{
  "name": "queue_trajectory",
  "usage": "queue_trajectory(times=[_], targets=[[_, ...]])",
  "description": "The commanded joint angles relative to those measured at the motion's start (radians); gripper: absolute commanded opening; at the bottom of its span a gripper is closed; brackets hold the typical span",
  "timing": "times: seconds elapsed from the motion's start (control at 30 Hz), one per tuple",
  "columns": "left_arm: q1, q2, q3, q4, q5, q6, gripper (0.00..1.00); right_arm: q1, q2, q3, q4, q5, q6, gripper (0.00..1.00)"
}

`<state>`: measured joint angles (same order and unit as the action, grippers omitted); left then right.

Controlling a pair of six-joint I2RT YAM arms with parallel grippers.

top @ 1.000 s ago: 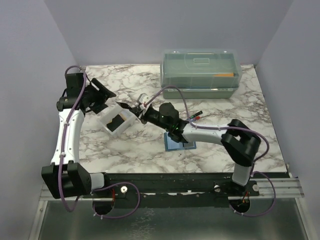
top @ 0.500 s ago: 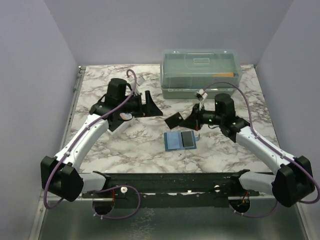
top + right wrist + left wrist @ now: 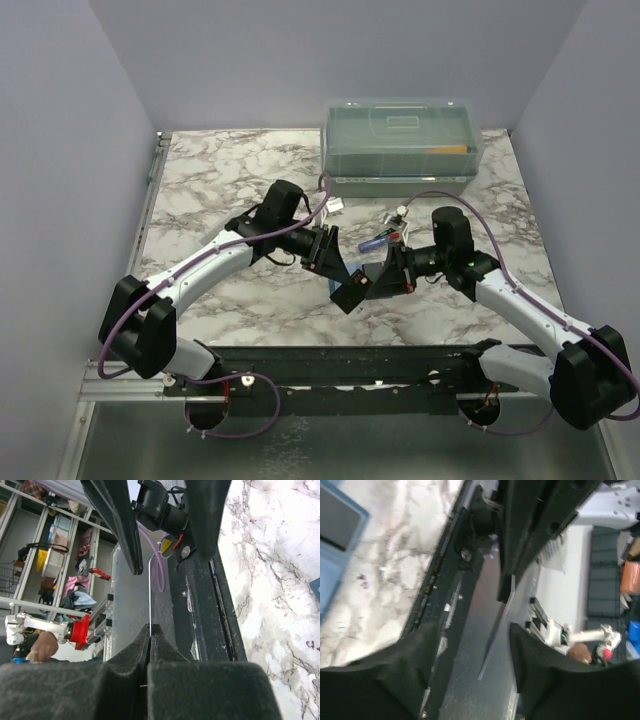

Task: Put the credit cards into the card holder
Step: Insert the credit card into the card holder.

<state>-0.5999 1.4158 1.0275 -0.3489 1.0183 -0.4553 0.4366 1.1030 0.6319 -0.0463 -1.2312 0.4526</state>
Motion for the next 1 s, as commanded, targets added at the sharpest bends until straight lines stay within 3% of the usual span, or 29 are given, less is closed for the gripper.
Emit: queue_trajectory(times=[0.0, 0.07, 0.23, 0.3, 0.43, 0.47, 0.57, 0.67, 0.8, 0.97], targets=[[-0.028, -0.02, -0.004, 0.044, 0.181, 0.037, 0.44, 0.0, 0.002, 0.024, -0.01, -0.047, 0.012, 0.0], [-0.028, -0.024, -0.001, 0.046, 0.199, 0.027, 0.31, -0.001, 0.003, 0.025, 0.0, -0.023, 0.038, 0.0], [-0.036, -0.035, -0.007, 0.077, 0.213, -0.011, 0.14, 0.001, -0.005, -0.015, 0.195, 0.032, 0.199, 0.02], [-0.038, -0.045, -0.007, 0.092, 0.188, -0.023, 0.0, 0.0, -0.013, -0.022, 0.228, 0.071, 0.242, 0.12], [-0.036, -0.097, -0.029, 0.226, 0.092, -0.112, 0.0, 0.0, -0.032, -0.098, 0.427, 0.182, 0.431, 0.48], [-0.032, -0.108, -0.054, 0.303, 0.075, -0.162, 0.0, 0.0, -0.035, -0.132, 0.526, 0.194, 0.5, 0.48], [-0.014, -0.133, -0.12, 0.56, 0.041, -0.339, 0.0, 0.0, -0.037, -0.244, 0.788, 0.255, 0.681, 0.45], [0.002, -0.129, -0.138, 0.641, -0.009, -0.405, 0.0, 0.001, -0.037, -0.331, 1.002, 0.332, 0.799, 0.37], [0.007, -0.105, -0.174, 0.763, -0.049, -0.503, 0.0, 0.001, -0.012, -0.365, 1.131, 0.372, 0.856, 0.29], [0.009, -0.081, -0.2, 0.84, -0.087, -0.561, 0.0, 0.001, 0.003, -0.363, 1.166, 0.401, 0.87, 0.21]])
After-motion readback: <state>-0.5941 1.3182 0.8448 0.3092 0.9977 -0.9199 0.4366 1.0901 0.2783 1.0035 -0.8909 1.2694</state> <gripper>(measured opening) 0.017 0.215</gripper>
